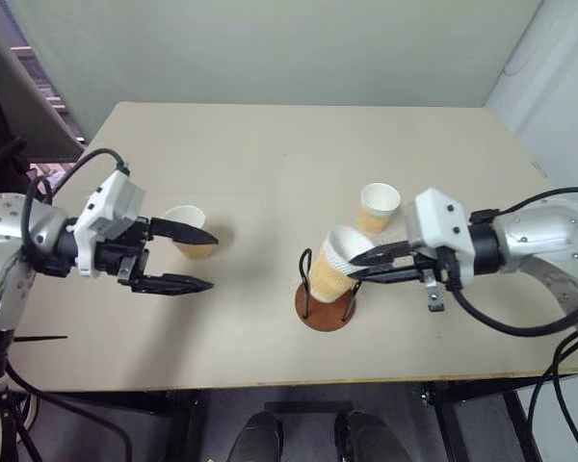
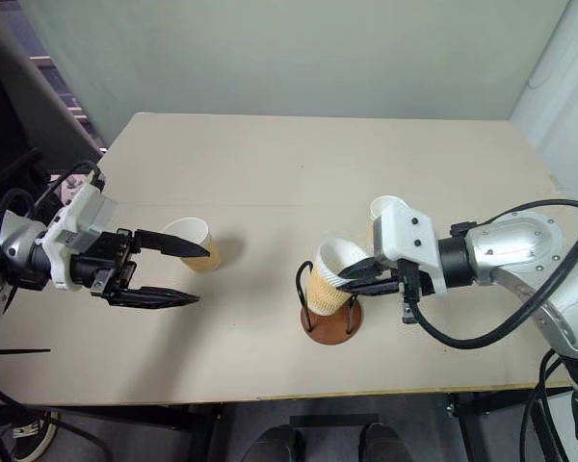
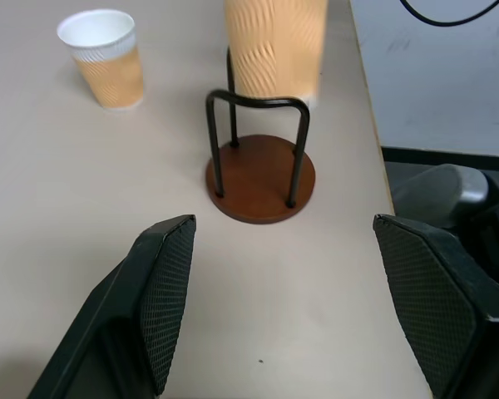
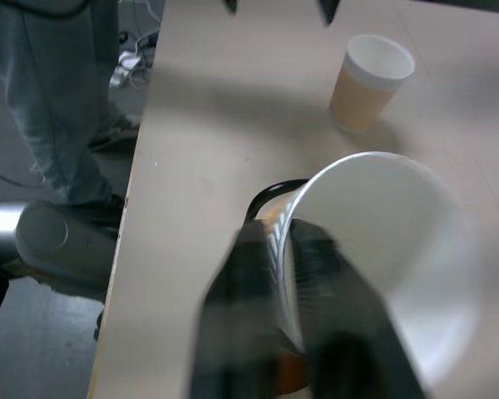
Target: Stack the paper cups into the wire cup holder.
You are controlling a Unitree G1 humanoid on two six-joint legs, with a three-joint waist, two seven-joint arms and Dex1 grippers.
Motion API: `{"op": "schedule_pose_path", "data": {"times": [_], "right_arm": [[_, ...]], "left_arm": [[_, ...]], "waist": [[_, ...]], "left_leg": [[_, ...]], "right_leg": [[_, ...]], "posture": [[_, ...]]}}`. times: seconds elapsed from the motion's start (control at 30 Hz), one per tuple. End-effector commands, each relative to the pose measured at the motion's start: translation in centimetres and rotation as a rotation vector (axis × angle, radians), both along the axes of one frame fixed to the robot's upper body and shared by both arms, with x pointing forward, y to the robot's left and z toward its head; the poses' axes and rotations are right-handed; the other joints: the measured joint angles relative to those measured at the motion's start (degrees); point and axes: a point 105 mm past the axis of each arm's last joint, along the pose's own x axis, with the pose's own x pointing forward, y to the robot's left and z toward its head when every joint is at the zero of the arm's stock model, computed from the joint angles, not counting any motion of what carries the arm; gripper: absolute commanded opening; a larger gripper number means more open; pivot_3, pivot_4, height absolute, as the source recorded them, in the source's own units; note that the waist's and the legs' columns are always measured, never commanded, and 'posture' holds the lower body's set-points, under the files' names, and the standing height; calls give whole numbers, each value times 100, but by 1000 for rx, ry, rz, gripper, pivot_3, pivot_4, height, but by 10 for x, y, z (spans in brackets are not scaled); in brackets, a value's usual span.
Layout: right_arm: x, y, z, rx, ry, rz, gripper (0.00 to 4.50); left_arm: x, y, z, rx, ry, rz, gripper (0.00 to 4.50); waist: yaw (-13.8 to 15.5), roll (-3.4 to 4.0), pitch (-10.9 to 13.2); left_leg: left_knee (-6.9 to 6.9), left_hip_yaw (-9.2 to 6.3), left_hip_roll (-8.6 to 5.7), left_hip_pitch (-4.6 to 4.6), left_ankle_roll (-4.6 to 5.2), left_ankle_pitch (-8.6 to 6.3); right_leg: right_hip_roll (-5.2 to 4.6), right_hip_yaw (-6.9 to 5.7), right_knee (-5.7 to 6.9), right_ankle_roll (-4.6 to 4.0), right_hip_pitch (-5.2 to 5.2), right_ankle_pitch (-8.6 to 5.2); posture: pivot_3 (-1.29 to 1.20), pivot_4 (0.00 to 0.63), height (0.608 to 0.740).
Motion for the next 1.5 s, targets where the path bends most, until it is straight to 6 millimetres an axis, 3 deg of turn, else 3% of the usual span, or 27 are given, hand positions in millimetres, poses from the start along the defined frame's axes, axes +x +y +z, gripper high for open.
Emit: {"op": "schedule_pose_path", "data": {"times": [0.03, 0.13, 0.2, 0.3, 0.4, 0.47, 0.77, 0.83, 0.9, 1.03, 1.17, 1.37, 1.43, 1.5], "right_arm": [[2, 1, 13, 0, -80, 11, 1603], [10, -6, 24, 5, -125, -9, 2705], [42, -21, 38, 20, -213, -140, 3404], [97, -41, 45, 25, -294, -339, 3404], [134, -42, 30, 8, -289, -404, 3404], [147, -41, 15, -19, -264, -420, 3404], [177, -45, -29, -128, -226, -463, 3404], [179, -45, -36, -137, -217, -461, 3404], [178, -42, -39, -136, -204, -446, 2881], [179, -42, -40, -134, -206, -433, 1445], [175, -37, -23, -81, -219, -401, 24], [154, -36, 10, -6, -236, -343, 24], [122, -33, 46, 94, -225, -253, 24], [80, -25, 66, 151, -162, -117, 24]], "left_arm": [[-1, -2, 14, -15, -75, 0, 3666], [12, -3, 19, -51, -132, 64, 3666], [29, -8, 21, -75, -189, 135, 3666], [58, -21, 19, -106, -248, 231, 3666], [67, -43, 7, -89, -245, 198, 3666], [68, -54, 4, -98, -228, 185, 3666], [78, -58, -2, -75, -245, 258, 3666], [76, -61, 1, -84, -251, 253, 3666], [74, -62, 4, -92, -256, 247, 3666], [70, -61, 10, -95, -272, 238, 3666], [63, -50, 25, -121, -290, 221, 3666], [50, -32, 41, -159, -287, 174, 3666], [26, -17, 52, -181, -218, 85, 3666], [7, -7, 59, -176, -182, 8, 3666]], "waist": [[-3, 0, 0], [2, 0, 0], [8, 0, 0], [5, 0, -1], [-4, 0, -1], [-24, 0, 0], [-4, 5, 2], [5, 5, 2], [13, 5, 2], [43, 5, 2], [43, 4, 2], [33, 5, 3], [32, 5, 4], [32, 5, 4]], "left_leg": [[0, 0, 0, 0, 0, 0], [0, 0, 0, 1, 0, 0], [3, -2, 0, -1, 0, 1], [8, -1, 0, 1, 4, 3], [4, 0, 0, 22, 12, 9], [-2, 0, 1, 26, 13, 13], [-9, 9, 33, -55, -84, 73], [-9, 9, 34, -60, -84, 71], [-7, 9, 33, -63, -83, 69], [-4, 10, 33, -64, -81, 67], [-1, 10, 34, -62, -71, 61], [-2, 9, 36, -59, -69, 61], [-2, 8, 37, -64, -72, 62], [-9, 10, 40, -86, -103, 78]], "right_leg": [[0, 0, 0, -1, 0, 2], [0, -1, 0, -2, 0, 3], [0, -3, 0, -2, 1, 5], [-3, -2, -3, -4, 4, 27], [-6, -2, -6, -14, 18, 48], [-4, -2, -3, -14, 15, 54], [21, -7, -8, -14, -71, 55], [21, -7, -8, -14, -73, 55], [20, -7, -8, -15, -73, 55], [20, -7, -8, -15, -73, 55], [21, -7, -7, -18, -73, 57], [25, -8, -4, -22, -74, 59], [27, -8, -5, -23, -76, 58], [37, -8, -3, -25, -95, 57]], "posture": [[0, 150, 740], [0, 150, 740], [0, 150, 740], [0, 150, 740], [0, 150, 740], [0, 150, 740], [0, 150, 740], [0, 150, 740], [0, 150, 740], [0, 150, 740], [0, 150, 740], [0, 150, 740], [0, 150, 740], [0, 150, 740]]}}
